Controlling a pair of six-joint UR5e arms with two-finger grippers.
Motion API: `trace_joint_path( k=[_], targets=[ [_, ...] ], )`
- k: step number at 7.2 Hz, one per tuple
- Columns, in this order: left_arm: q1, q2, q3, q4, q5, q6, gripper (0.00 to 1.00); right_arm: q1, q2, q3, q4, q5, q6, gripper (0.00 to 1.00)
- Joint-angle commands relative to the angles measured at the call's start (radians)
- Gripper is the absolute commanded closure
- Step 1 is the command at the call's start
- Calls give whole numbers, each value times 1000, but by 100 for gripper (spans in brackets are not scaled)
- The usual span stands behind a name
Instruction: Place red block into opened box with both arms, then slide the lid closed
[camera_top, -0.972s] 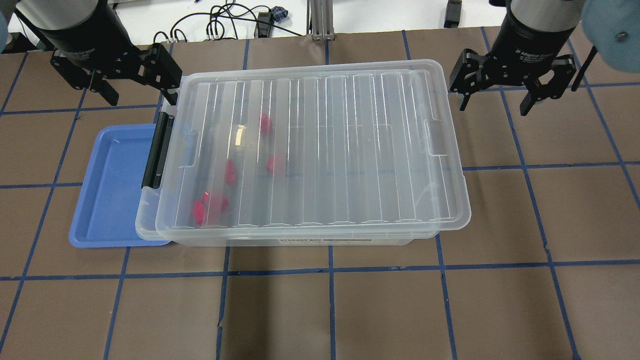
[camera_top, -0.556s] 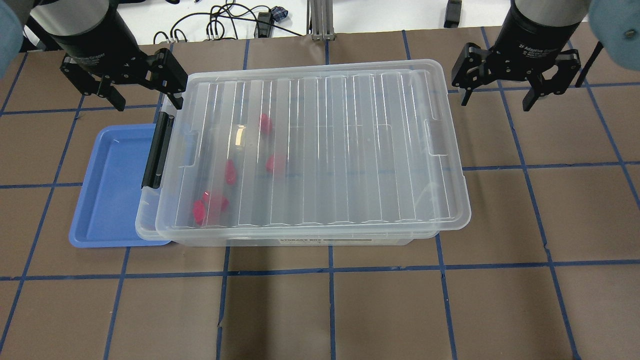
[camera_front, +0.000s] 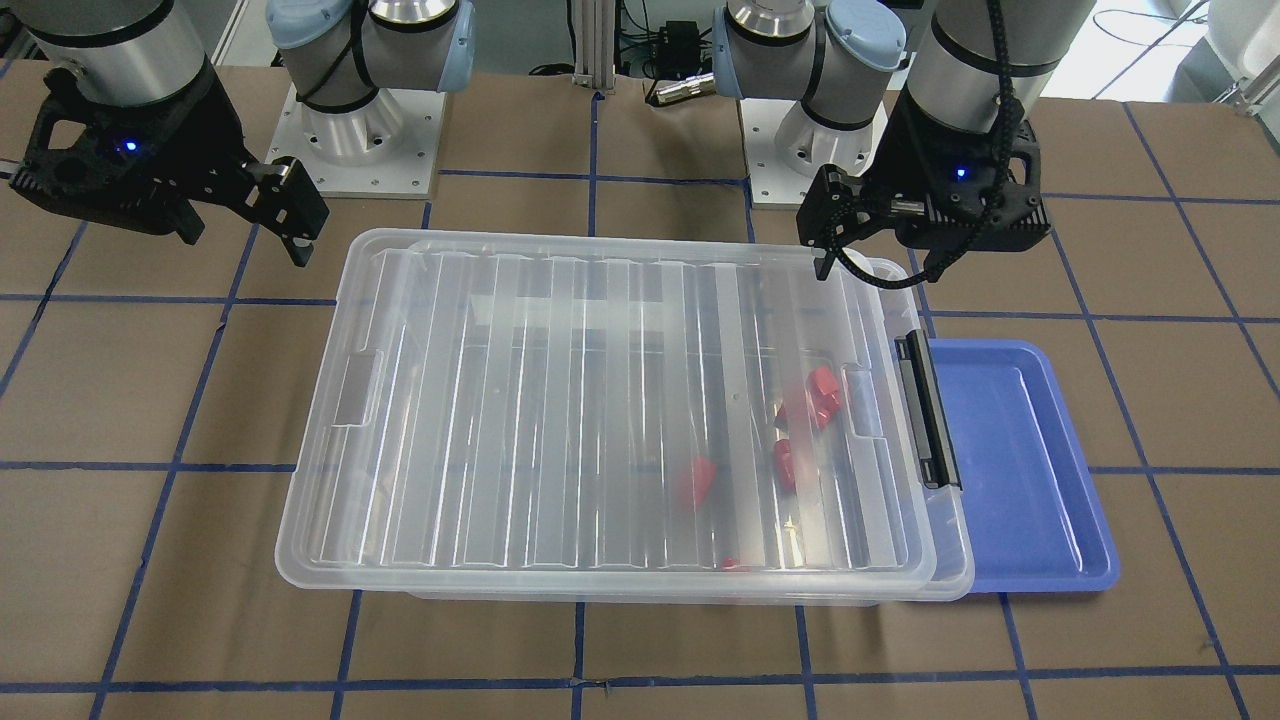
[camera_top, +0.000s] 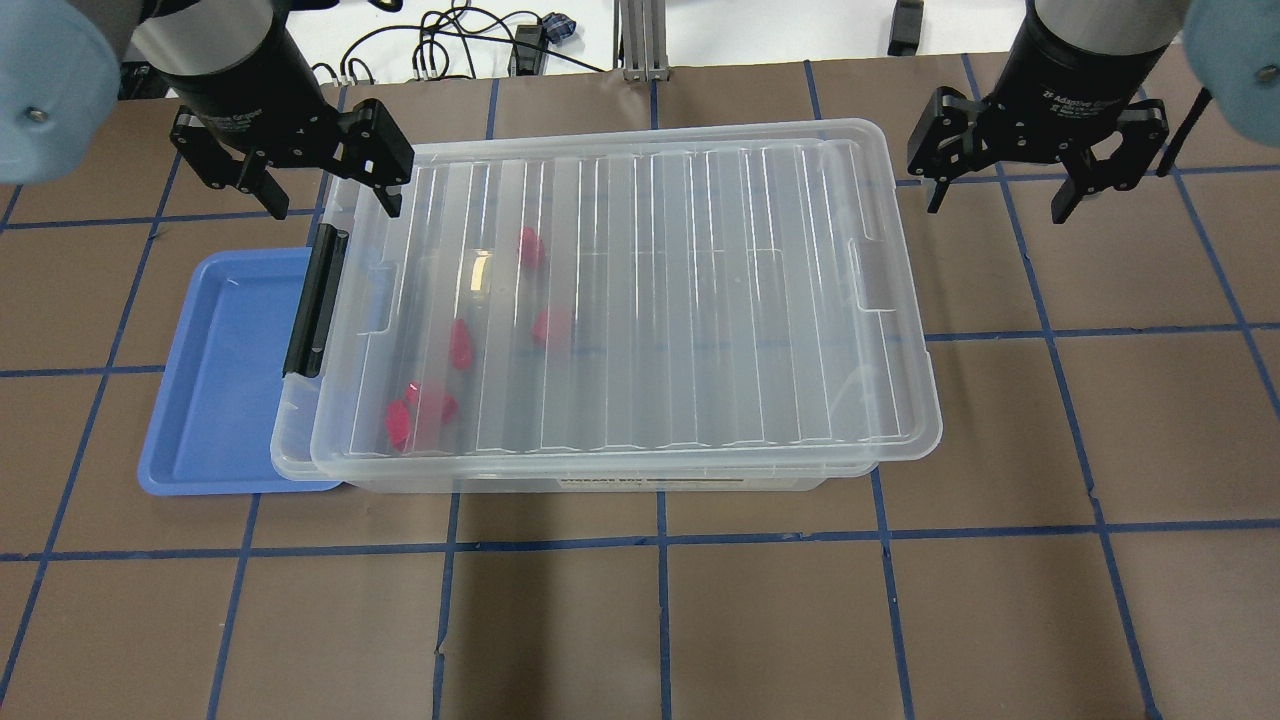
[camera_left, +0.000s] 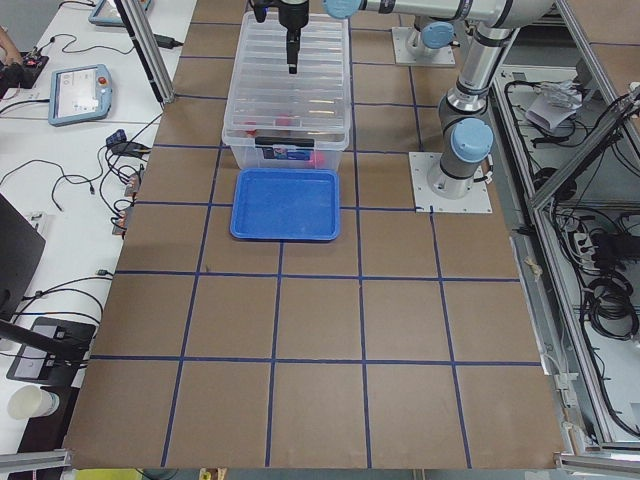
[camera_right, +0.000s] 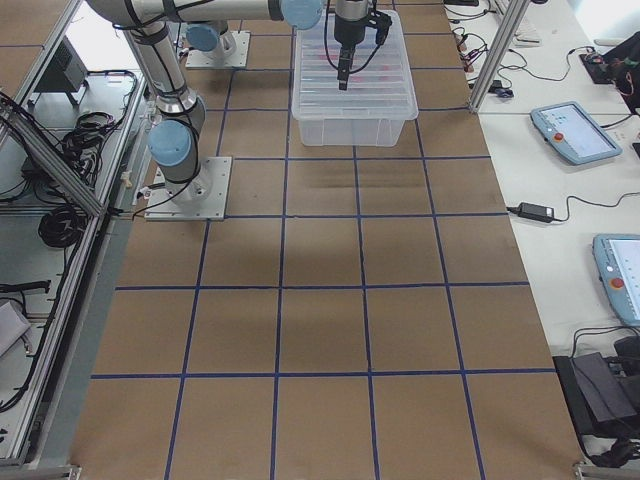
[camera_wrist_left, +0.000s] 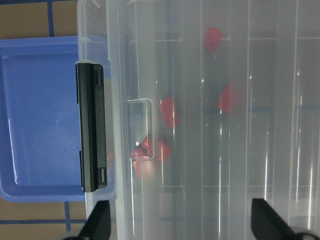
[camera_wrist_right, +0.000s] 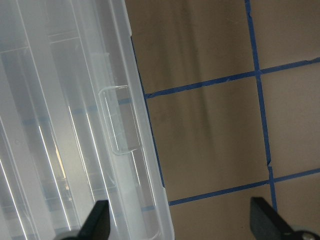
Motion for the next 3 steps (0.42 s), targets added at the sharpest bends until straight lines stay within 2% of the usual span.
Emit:
trace_joint_path(
  k=[1,3],
  targets=[
    [3,13,-4,-4,6,8,0,0,-1,3,0,1,0,0],
    [2,18,-4,-9,8,-17,0,0,-3,1,1,11,0,0]
  ],
)
